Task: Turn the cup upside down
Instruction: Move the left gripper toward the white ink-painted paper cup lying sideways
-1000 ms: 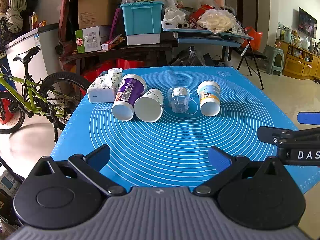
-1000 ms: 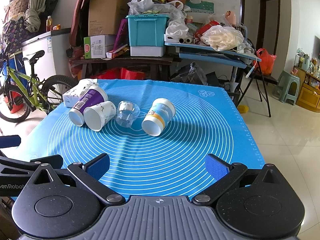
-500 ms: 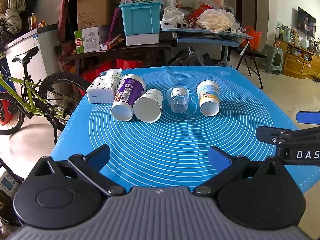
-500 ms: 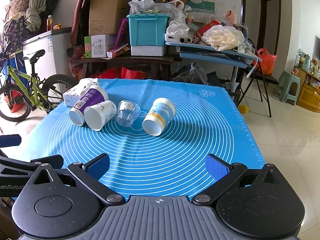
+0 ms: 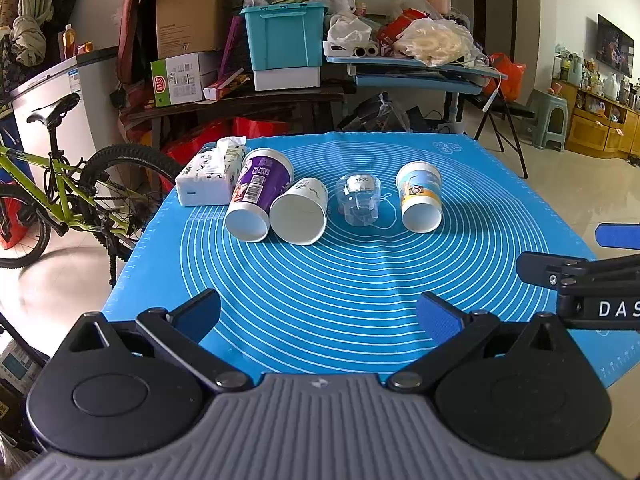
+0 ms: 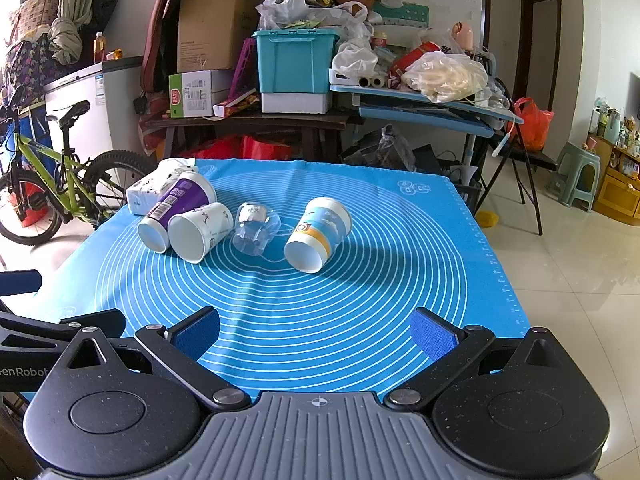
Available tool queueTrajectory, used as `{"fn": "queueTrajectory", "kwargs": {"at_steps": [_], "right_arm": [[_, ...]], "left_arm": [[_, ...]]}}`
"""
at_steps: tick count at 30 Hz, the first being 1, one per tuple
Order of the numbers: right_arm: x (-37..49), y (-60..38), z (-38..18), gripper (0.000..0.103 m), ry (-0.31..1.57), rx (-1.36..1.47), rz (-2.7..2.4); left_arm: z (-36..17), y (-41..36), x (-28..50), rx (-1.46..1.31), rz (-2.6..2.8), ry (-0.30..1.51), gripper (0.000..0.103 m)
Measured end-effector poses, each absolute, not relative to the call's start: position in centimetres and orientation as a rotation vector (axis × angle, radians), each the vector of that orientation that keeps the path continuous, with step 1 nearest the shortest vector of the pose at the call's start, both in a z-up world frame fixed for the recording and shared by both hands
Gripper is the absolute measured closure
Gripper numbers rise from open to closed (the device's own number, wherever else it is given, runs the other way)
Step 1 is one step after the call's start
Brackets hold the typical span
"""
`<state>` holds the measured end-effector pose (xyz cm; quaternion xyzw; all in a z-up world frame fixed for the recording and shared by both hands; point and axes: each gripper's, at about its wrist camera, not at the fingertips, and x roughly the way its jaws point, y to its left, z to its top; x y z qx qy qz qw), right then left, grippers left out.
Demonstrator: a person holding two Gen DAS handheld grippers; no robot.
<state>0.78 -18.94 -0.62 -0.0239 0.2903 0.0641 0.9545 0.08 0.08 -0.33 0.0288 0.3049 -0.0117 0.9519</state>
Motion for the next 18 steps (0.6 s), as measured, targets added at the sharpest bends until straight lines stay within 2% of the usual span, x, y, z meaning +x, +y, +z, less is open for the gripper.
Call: {"fn": "queueTrajectory", "kwargs": {"at_steps": [18], "right_arm": [[2.8, -20.3, -1.1, 0.0, 0.571, -0.042, 0.1]], "left_arm": [[0.0, 0.4, 3.3, 0.119, -0.007, 0.57, 0.001]]}}
